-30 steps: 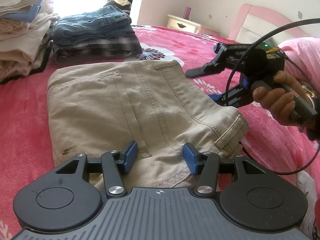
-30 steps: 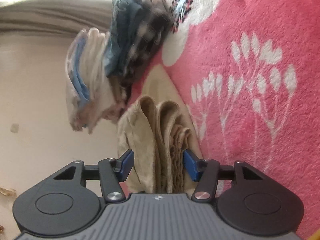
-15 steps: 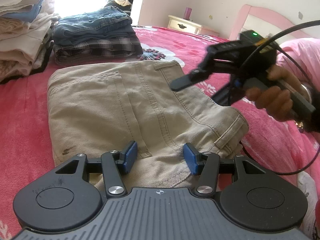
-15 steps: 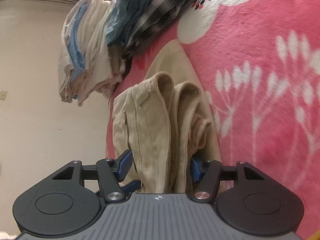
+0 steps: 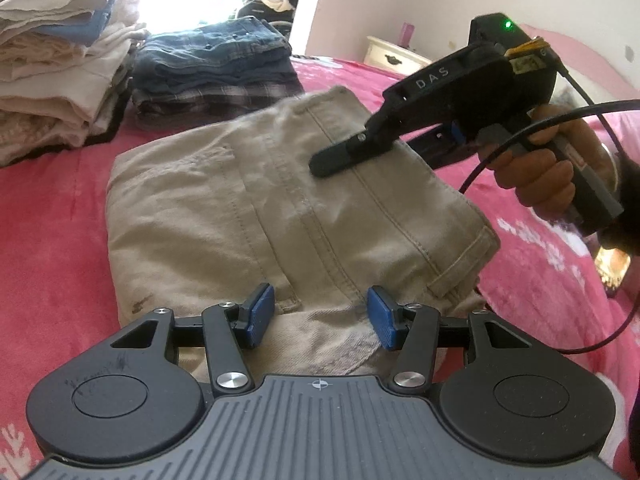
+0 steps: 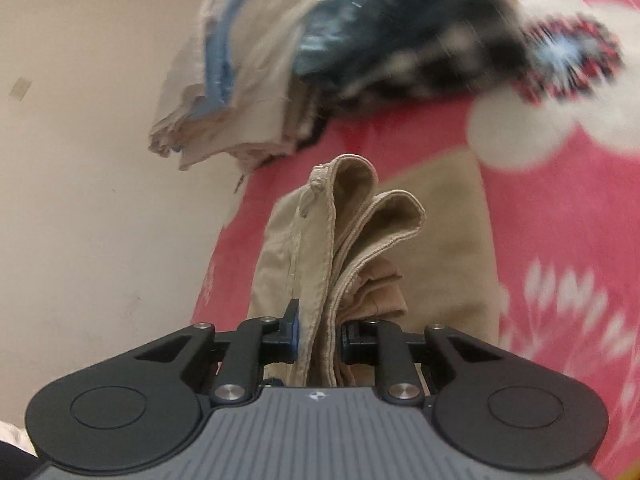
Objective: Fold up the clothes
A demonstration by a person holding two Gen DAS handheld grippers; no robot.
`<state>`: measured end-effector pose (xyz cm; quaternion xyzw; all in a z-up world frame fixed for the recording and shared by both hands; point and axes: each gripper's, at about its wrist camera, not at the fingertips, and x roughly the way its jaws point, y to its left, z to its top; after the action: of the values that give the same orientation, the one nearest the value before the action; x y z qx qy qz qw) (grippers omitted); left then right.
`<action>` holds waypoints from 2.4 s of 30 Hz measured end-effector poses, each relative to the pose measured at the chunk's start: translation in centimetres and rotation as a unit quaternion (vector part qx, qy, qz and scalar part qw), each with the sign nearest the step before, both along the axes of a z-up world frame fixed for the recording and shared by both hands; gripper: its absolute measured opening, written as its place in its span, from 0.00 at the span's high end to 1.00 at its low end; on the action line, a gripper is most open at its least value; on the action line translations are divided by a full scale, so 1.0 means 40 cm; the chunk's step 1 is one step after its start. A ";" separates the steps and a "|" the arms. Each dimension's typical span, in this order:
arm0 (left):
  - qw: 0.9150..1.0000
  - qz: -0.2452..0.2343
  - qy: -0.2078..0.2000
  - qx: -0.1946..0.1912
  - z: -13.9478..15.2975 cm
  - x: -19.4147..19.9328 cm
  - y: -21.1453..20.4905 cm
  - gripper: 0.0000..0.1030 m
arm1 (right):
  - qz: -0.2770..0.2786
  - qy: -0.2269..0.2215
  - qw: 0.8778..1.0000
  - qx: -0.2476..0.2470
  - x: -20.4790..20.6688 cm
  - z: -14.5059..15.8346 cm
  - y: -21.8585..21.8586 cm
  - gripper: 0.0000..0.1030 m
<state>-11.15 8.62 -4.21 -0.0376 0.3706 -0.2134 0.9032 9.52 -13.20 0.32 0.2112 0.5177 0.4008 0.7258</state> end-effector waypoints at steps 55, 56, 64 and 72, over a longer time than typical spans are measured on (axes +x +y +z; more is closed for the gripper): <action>0.987 -0.049 -0.119 0.092 -0.069 -0.191 -0.049 0.47 | 0.058 -0.247 0.930 -0.265 -0.125 -0.025 0.136 0.92; 0.987 -0.055 -0.112 0.098 -0.064 -0.193 -0.048 0.47 | 0.061 -0.251 0.927 -0.272 -0.127 -0.030 0.140 0.92; 0.980 -0.031 -0.108 0.167 -0.040 -0.208 0.020 0.50 | 0.141 -0.315 0.913 -0.219 -0.130 0.125 0.307 0.86; 0.996 -0.019 -0.035 0.079 -0.091 -0.199 0.028 0.44 | 0.153 -0.333 0.891 -0.267 -0.015 -0.081 0.447 1.00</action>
<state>-19.10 9.73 -7.87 0.0488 0.3549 -0.2021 0.9115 8.94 4.68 -2.92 -0.2187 0.3591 0.4003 0.8143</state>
